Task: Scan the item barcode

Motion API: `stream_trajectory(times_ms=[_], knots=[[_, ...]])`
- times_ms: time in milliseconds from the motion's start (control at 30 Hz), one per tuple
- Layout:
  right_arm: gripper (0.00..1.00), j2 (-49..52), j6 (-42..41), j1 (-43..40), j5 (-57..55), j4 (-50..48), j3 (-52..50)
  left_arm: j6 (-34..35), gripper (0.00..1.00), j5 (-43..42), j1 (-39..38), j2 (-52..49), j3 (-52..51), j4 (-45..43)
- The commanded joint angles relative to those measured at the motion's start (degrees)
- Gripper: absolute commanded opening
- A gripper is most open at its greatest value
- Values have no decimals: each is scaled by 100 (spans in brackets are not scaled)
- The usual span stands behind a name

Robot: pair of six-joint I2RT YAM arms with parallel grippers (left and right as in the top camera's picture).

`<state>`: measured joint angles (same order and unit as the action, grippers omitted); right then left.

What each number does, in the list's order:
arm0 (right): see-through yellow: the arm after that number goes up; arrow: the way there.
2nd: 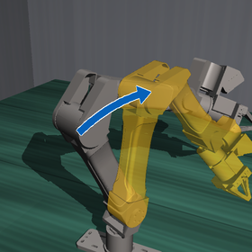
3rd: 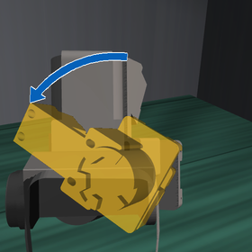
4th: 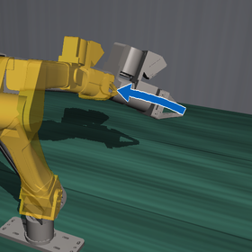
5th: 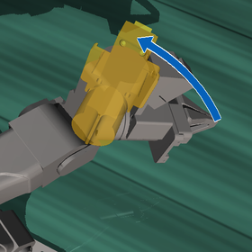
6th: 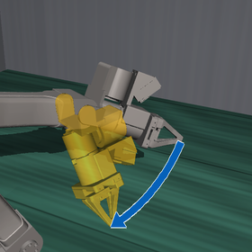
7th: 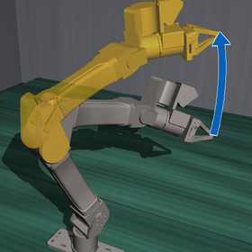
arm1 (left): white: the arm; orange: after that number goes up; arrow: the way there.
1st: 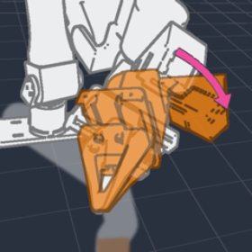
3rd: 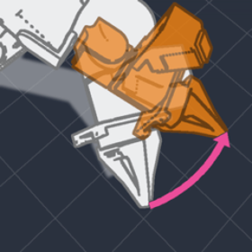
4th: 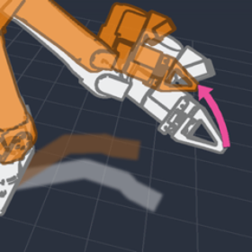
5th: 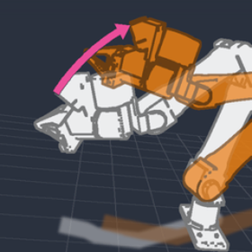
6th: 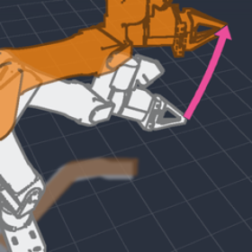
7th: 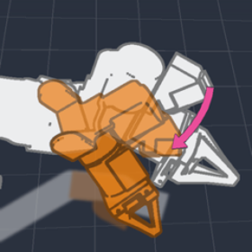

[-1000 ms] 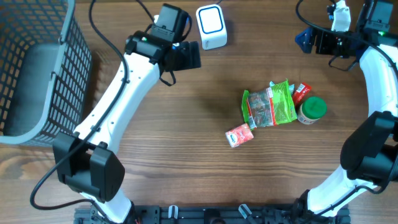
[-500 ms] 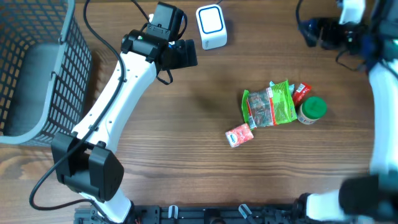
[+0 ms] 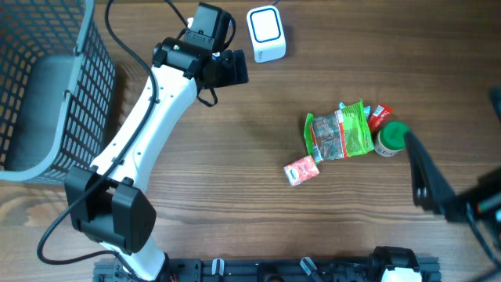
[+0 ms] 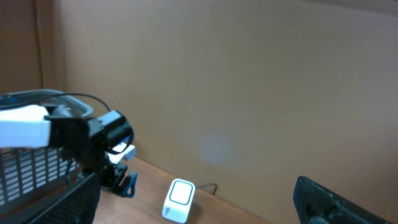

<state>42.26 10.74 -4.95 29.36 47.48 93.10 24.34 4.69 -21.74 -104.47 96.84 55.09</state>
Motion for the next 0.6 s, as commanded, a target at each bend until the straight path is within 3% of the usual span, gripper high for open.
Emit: stream_trajectory(times_ms=[0,133,400,567], knots=[[100,-704,149,249,-503,0,-564,55,100,55,15,-33,24,-13],[100,-2015,142,542,-813,-1484,-2435,57,100,55,15,-33,24,-13],[100,-4177,105,702,-898,-6061,-6846,57,100,55,15,-33,24,-13],[100,-4190,-710,1069,-1738,-7055,-8242,57,100,55,15,-33,24,-13]])
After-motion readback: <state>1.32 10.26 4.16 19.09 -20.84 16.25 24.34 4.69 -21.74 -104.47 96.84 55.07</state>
